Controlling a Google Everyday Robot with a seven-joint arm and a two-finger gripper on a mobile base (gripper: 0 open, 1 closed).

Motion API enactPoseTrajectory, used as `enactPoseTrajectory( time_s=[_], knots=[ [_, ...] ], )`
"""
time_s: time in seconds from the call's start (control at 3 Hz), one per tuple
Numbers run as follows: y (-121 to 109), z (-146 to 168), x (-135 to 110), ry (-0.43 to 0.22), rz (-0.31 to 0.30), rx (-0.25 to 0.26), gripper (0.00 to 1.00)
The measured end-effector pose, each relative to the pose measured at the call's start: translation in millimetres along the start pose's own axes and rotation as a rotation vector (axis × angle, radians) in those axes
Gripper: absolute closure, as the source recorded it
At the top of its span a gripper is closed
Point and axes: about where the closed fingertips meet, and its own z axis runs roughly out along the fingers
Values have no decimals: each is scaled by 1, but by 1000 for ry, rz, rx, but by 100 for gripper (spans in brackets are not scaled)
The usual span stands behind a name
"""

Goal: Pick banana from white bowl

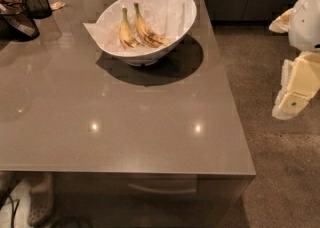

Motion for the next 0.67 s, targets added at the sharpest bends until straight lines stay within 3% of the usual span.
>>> enactPoseTrajectory(
  time_s=[0.33,0.67],
  knots=[
    [-5,-1,-12,5,9,9,0],
    [-19,7,-36,24,3,-22,0]
  ],
)
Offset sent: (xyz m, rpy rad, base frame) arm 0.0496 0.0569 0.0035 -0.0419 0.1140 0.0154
